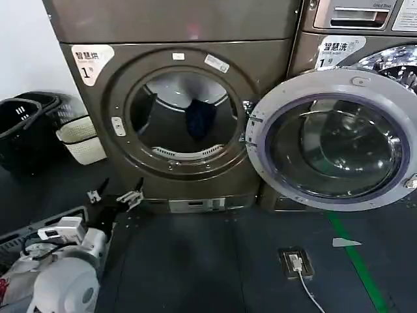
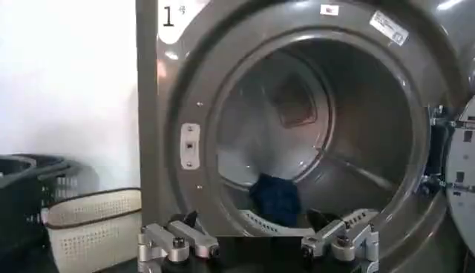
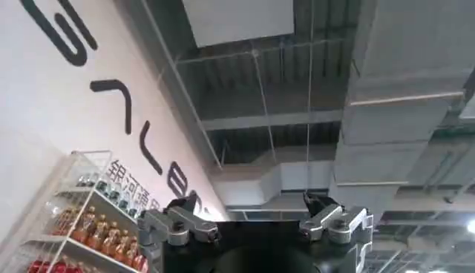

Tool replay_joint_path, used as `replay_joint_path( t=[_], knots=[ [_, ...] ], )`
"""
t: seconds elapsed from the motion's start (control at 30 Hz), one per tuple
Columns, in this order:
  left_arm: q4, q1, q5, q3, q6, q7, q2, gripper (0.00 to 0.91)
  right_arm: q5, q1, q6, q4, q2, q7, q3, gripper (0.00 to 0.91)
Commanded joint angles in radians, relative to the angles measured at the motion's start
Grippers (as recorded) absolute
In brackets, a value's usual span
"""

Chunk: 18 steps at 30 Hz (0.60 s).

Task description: Grasp the clothes from the dryer.

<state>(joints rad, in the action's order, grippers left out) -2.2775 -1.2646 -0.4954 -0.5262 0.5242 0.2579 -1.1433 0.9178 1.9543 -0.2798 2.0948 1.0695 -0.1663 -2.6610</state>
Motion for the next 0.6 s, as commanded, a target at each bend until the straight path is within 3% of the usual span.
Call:
replay_joint_path(
  t=[0.03,0.6],
  knots=[
    [-0.002,0.000,0.000,-0.002,0.001,0.000,0.001,0.907,0.001,-0.001,0.001,0.001,0.001,0.001,-0.001,0.907],
    [-0.004,-0.005,0.004,0.005,0.001,-0.002,0.000,0.907,0.004,0.000,0.021,0.005,0.005,0.000,0.001,0.907]
  ],
)
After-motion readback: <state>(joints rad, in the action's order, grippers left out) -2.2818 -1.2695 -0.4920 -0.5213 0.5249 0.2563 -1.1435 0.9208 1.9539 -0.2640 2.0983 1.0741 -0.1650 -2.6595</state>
